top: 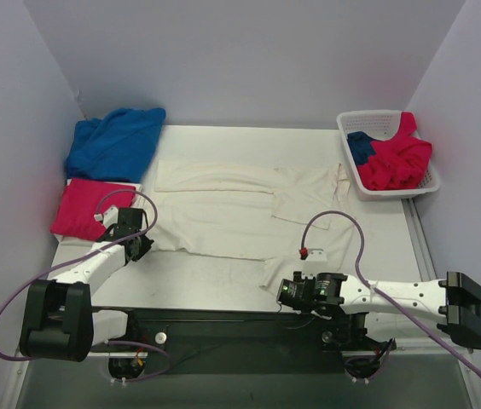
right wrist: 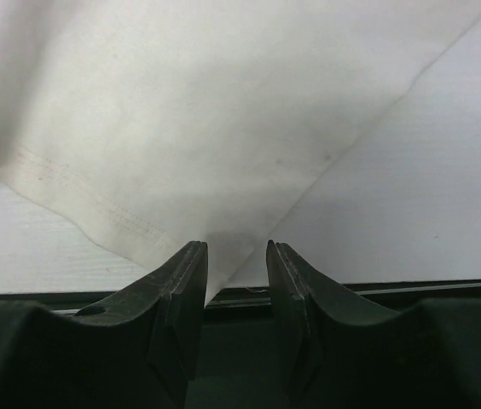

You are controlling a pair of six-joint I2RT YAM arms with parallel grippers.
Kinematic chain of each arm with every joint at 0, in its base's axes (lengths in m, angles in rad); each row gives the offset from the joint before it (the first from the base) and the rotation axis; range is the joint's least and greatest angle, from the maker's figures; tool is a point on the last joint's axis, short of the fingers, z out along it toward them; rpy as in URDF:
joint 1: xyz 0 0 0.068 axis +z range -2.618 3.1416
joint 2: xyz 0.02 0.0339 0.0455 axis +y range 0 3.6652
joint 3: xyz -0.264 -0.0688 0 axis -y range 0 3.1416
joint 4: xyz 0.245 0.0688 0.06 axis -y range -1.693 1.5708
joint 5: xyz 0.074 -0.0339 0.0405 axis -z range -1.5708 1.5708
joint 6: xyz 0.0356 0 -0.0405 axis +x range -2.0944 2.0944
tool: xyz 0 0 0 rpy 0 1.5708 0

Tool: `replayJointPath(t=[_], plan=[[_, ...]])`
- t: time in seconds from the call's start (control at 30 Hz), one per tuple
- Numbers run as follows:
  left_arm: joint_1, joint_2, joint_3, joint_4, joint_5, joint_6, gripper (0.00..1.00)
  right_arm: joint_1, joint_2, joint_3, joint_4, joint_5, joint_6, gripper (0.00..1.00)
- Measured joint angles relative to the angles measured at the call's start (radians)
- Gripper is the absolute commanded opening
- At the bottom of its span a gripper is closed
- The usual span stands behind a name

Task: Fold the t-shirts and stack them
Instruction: Grap the side of the flattened tshirt closest away from the robot with both arms

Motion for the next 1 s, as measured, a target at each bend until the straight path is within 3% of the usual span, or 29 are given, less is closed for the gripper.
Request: replayJointPath(t=[0.57,0.63,0.73,0.77,0.87,1.0], plan=[[0.0,0.0,0.0,0.001,0.0,0.005,0.0,-0.016,-0.01,-0.045,0.053,-0.027,0.005,0.43],[0.0,0.001,0.0,0.001,0.0,0.005,0.0,-0.039,-0.027,-0.055,0.07,-0.045,0.001,0.4],[0.0,0.0,0.0,0.001,0.0,0.005,0.0,-0.083,-0.053,-0.075,0.092,-0.077,-0.014,0.26],[0.0,0.001,0.0,0.001,0.0,0.005,0.0,-0.102,-0.064,-0.08,0.093,-0.087,-0.023,0.16],[0.0,0.001,0.0,0.001,0.0,0.005,0.0,-0.133,-0.073,-0.085,0.108,-0.107,-0.034,0.0],[0.0,0.001,0.0,0.001,0.0,0.005,0.0,-0.141,-0.072,-0.084,0.113,-0.116,-0.043,0.0]])
